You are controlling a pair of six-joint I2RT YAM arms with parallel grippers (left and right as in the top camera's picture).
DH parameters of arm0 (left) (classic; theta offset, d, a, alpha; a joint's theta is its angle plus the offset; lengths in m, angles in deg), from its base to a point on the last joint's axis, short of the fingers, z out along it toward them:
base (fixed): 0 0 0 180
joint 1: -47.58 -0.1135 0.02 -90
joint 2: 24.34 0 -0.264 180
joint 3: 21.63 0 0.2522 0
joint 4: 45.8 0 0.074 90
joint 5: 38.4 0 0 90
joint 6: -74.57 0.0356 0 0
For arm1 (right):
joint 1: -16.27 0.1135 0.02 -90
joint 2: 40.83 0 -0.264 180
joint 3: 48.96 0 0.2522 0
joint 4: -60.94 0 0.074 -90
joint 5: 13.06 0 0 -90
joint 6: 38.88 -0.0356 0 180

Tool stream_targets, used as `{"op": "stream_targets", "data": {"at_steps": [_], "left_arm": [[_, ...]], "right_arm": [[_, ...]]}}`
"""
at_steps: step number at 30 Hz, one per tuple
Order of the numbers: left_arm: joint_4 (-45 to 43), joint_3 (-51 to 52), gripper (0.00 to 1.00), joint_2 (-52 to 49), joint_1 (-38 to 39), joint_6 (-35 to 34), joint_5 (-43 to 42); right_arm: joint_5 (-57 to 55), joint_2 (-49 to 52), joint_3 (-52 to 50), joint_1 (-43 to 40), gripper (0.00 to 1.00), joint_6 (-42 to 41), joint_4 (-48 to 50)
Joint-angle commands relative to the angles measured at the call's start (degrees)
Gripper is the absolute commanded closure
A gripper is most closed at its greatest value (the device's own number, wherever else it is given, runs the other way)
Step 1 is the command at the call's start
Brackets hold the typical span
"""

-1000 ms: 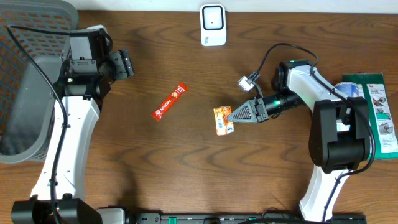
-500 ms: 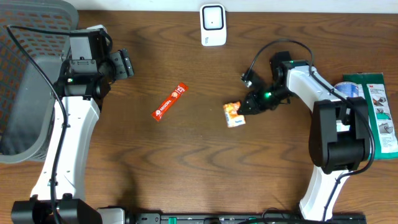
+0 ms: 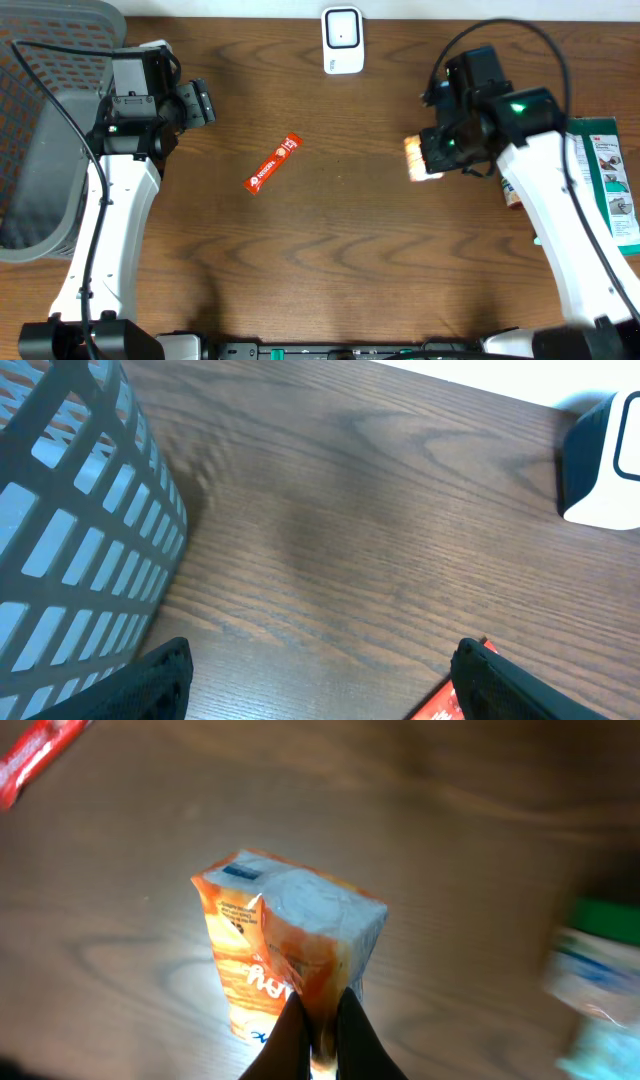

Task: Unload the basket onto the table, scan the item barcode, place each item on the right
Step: 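Hold the juice box against the scanner window with the right gripper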

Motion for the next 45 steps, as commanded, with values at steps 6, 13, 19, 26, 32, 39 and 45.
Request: {"op": "stream_targets", "data": {"at_steps": [6, 13, 19, 26, 32, 39, 45], "left_arm": [[-0.02, -0.15, 0.17, -0.57, -0.02, -0.09, 0.7], [-0.04, -0.15, 0.17, -0.57, -0.02, -0.09, 0.7], [-0.02, -0.15, 0.17, -0.57, -0.02, -0.09, 0.72], [-0.02, -0.15, 0.17, -0.57, -0.02, -0.09, 0.72], [-0.02, -0.15, 0.17, -0.57, -0.02, -0.09, 0.7], [-0.04, -0.15, 0.17, -0.57, -0.02, -0.09, 0.7], [-0.04, -0.15, 0.17, -0.57, -0.02, -0.09, 0.7]], "right_arm": [[-26.8, 1.11, 10.95, 8.2, 0.99, -5.53, -0.28], [-42.91, 9.27, 11.78, 12.57, 0.99, 6.25, 12.66], [-53.86, 18.21, 11.78, 15.34, 0.99, 25.2, 30.21], [-58.58, 27.91, 11.78, 18.36, 0.99, 51.6, 53.11], [-59.82, 35.06, 11.78, 19.8, 0.99, 68.91, 70.18], [-59.34, 41.72, 11.78, 19.74, 0.99, 82.38, 85.35], [-55.63, 45.75, 11.78, 19.69, 0.99, 87.82, 90.79]]}}
